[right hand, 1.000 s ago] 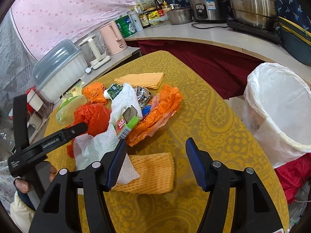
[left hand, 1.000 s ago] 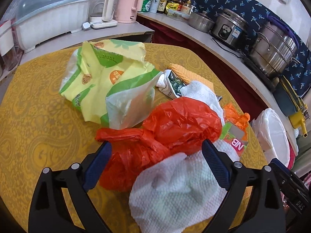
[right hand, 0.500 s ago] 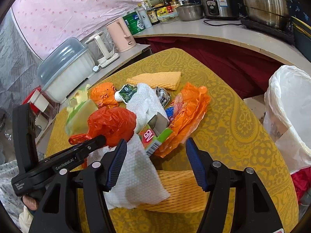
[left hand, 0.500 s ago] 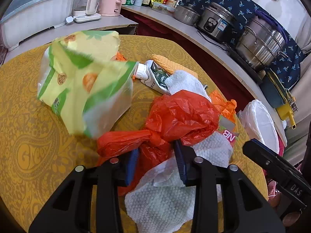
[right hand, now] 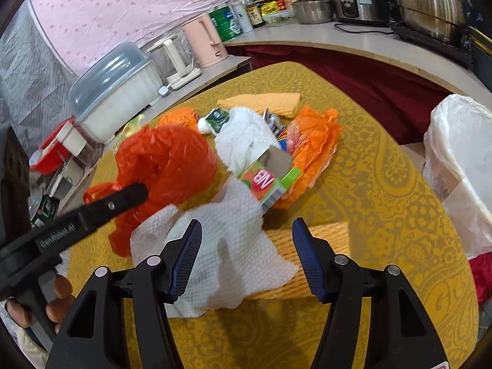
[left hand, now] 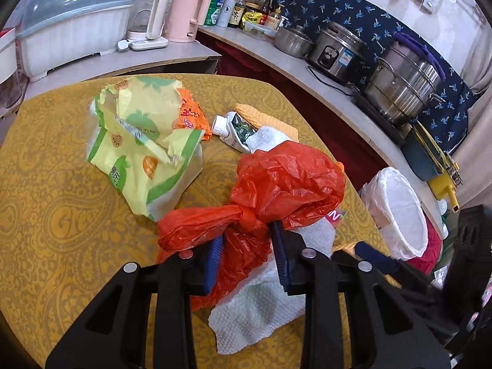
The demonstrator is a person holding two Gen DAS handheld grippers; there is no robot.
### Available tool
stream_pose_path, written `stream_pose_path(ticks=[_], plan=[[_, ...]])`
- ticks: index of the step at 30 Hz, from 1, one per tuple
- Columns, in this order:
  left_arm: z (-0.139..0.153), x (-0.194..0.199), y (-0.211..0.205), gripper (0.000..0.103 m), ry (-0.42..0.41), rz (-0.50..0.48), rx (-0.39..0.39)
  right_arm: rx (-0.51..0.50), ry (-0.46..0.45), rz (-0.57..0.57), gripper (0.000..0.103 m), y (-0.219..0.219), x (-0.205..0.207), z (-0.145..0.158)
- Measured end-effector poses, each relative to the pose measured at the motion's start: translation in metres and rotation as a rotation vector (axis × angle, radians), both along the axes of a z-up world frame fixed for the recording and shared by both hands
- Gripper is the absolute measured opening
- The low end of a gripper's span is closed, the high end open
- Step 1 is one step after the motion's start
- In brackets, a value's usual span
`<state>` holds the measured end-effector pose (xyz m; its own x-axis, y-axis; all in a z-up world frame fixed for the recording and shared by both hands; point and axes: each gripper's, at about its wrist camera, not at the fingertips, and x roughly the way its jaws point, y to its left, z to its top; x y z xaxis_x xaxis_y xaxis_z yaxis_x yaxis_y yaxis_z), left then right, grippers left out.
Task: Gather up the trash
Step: 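Grasp the white paper towel with the right tool while the left tool holds the red bag, then carry the red bag and paper towel to the wastebasket and release both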
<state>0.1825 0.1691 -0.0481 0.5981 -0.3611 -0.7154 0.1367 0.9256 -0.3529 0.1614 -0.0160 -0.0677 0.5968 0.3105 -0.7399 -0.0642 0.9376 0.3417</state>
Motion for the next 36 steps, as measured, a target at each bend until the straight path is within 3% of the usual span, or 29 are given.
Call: stream_pose_path(ticks=[3, 8, 11, 12, 23, 36], plan=[[0.006, -0.005, 0.003, 0.029, -0.013, 0.016, 0.015, -0.003, 0.016, 0.028, 0.054, 0.011, -0.001, -0.008], [0.014, -0.011, 0.013, 0.029, -0.024, 0.035, 0.005, -0.023, 0.051, 0.076, 0.027, 0.027, -0.001, -0.026], [0.020, -0.015, 0.019, 0.029, -0.033, 0.045, 0.010, -0.014, 0.042, 0.093, 0.005, 0.029, -0.005, -0.021], [0.022, -0.016, 0.021, 0.029, -0.036, 0.049, 0.007, -0.029, 0.030, 0.095, 0.003, 0.031, -0.007, -0.017], [0.056, -0.035, 0.026, 0.029, -0.084, 0.061, -0.020, -0.029, -0.159, 0.106, 0.002, 0.024, -0.033, 0.063], [0.104, -0.045, -0.024, 0.029, -0.160, -0.035, -0.019, -0.019, -0.346, -0.097, 0.002, -0.067, -0.058, 0.143]])
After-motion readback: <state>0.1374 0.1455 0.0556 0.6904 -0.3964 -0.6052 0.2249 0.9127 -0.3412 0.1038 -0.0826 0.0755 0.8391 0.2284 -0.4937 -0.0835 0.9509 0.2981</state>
